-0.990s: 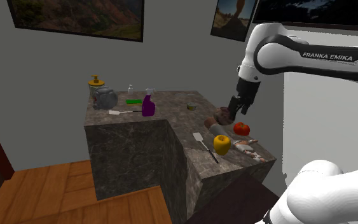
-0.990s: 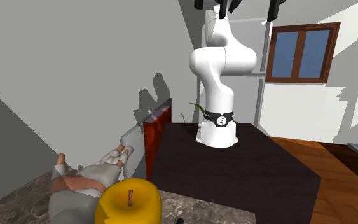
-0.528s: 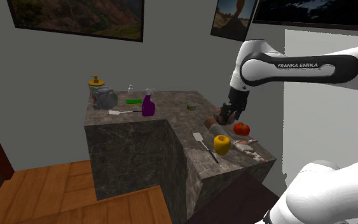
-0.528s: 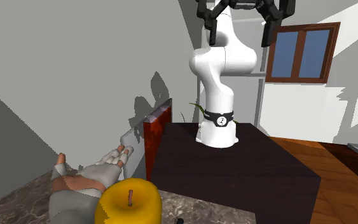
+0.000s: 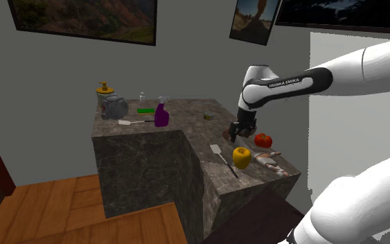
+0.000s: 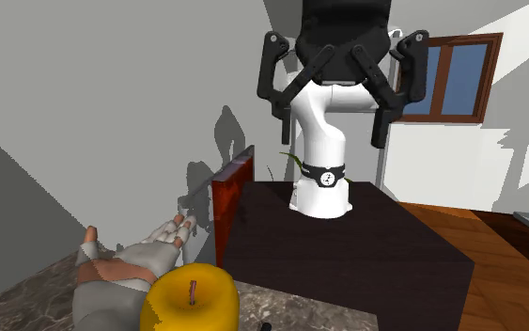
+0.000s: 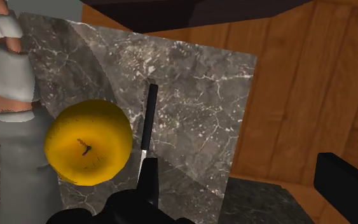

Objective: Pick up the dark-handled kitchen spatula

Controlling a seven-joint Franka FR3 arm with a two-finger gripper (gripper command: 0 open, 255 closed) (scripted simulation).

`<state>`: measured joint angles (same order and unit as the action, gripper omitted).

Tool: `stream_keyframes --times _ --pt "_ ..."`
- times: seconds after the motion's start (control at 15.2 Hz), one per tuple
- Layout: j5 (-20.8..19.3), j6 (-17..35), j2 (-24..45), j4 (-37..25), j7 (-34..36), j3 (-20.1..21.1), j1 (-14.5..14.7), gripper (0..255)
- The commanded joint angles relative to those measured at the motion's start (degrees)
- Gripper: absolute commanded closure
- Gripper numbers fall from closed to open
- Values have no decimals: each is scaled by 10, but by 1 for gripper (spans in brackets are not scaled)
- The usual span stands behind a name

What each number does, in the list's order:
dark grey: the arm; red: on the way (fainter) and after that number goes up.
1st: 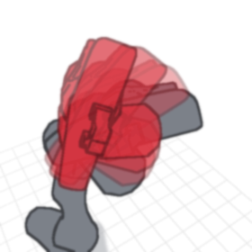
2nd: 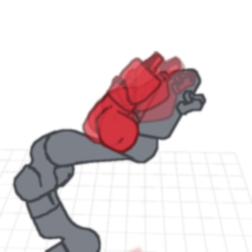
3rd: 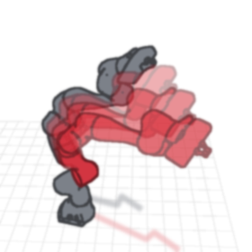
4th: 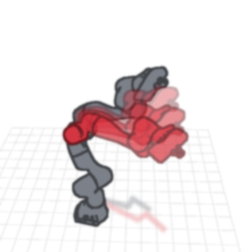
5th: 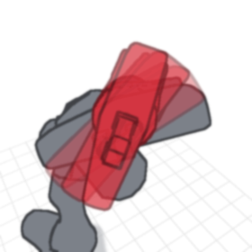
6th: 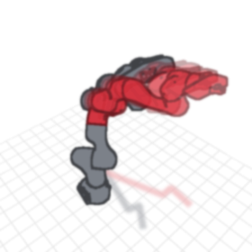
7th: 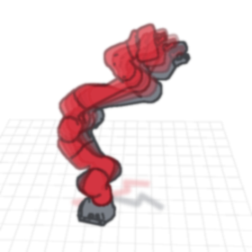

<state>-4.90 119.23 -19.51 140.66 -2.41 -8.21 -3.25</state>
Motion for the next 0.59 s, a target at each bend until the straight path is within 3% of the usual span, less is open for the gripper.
stream_keyframes --times 0.0,0.53 --pt "2 33 35 -1 -2 -9 -5 0" --pt "42 144 213 -60 -23 -36 -17 0"
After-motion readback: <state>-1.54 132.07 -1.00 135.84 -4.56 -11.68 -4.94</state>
